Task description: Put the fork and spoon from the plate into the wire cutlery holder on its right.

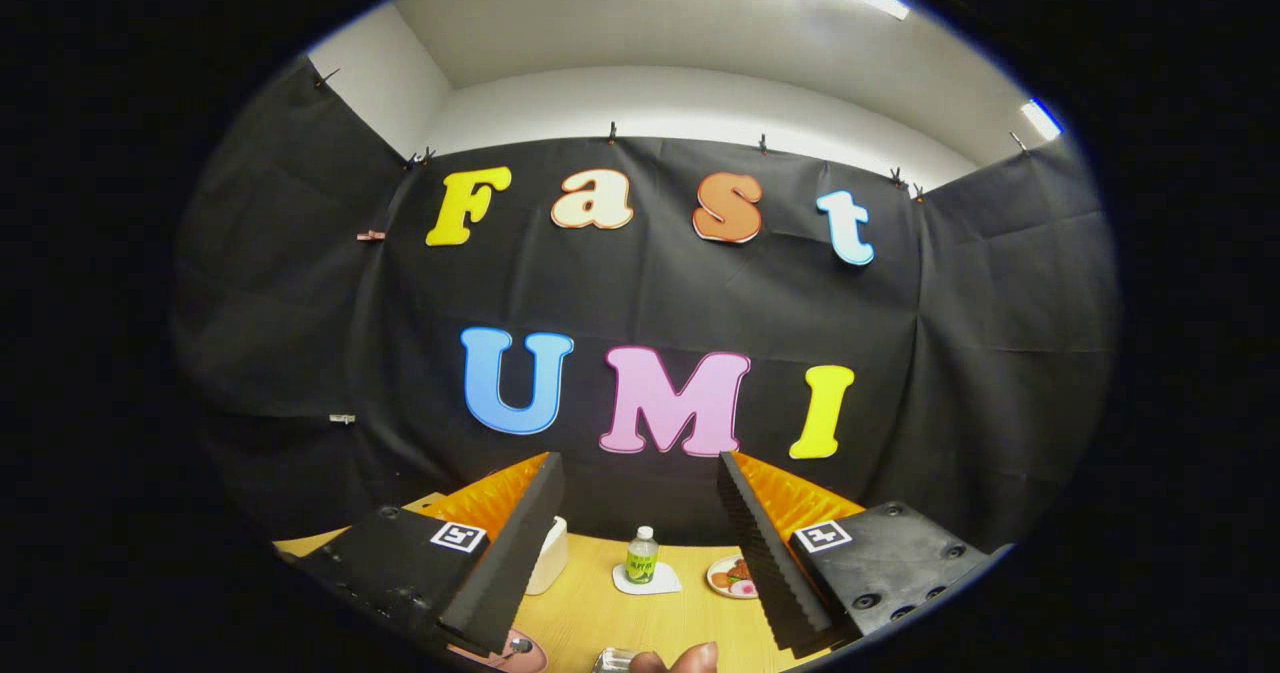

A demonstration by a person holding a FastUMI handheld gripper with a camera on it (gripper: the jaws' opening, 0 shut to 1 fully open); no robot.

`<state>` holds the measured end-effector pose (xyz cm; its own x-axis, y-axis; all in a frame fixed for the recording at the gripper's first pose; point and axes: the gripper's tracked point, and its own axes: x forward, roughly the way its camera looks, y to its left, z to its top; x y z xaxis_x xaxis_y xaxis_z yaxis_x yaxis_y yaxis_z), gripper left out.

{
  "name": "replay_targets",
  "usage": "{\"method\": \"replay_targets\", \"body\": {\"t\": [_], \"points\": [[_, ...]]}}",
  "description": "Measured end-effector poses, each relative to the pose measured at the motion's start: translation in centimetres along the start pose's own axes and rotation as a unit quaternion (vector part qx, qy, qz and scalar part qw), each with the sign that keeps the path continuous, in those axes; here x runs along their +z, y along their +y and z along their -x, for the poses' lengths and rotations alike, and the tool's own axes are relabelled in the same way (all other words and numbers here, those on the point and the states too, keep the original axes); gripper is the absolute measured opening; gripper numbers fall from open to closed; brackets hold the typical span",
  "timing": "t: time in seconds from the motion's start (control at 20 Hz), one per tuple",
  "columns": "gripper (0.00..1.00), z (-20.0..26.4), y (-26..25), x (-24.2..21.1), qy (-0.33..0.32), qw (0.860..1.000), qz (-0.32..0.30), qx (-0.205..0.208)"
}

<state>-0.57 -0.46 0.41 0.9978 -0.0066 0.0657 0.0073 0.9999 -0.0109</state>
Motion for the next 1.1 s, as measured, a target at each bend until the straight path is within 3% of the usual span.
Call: {"method": "replay_targets", "body": {"t": [0.2,0.5,0.7,0.9,1.1], "points": [[0.97,1.1,1.9,-4.0,0.038,0.999,0.014,0.028],[0.98,1.4,4.1,-5.1,0.042,0.998,-0.005,0.036],[0.98,2.0,5.9,-8.6,0.111,0.992,-0.031,0.056],[0.98,4.1,9.2,-14.4,0.235,0.965,-0.064,0.095],[0.97,6.8,13.5,-20.4,0.347,0.924,-0.103,0.124]]}}
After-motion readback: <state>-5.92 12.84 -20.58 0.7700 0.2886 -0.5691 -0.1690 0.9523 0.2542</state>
